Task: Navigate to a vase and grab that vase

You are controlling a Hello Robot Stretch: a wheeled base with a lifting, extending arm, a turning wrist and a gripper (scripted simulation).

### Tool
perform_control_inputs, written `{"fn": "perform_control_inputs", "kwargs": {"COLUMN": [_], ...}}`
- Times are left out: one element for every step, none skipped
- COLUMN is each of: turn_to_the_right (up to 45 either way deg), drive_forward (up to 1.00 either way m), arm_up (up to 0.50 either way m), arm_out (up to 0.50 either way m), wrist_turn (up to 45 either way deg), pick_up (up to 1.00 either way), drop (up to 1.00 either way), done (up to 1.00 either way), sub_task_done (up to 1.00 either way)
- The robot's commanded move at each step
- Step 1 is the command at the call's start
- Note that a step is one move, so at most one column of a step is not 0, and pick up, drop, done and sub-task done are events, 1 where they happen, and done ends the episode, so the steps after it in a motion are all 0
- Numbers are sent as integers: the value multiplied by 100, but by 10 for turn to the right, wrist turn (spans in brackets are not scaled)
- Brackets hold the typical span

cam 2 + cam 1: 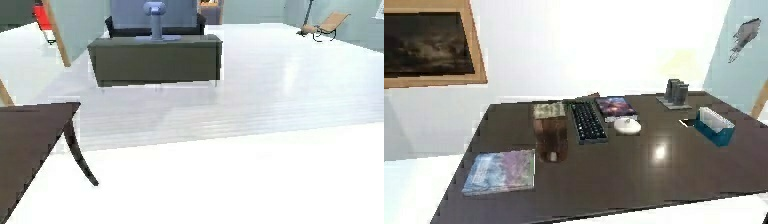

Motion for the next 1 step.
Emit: {"fn": "perform_control_inputs", "kwargs": {"turn_to_the_right": [0], "drive_forward": [25], "arm_up": [0], "arm_out": [0], "wrist_turn": [0], "pick_up": [0], "drop": [0], "done": [0], "sub_task_done": [0]}}
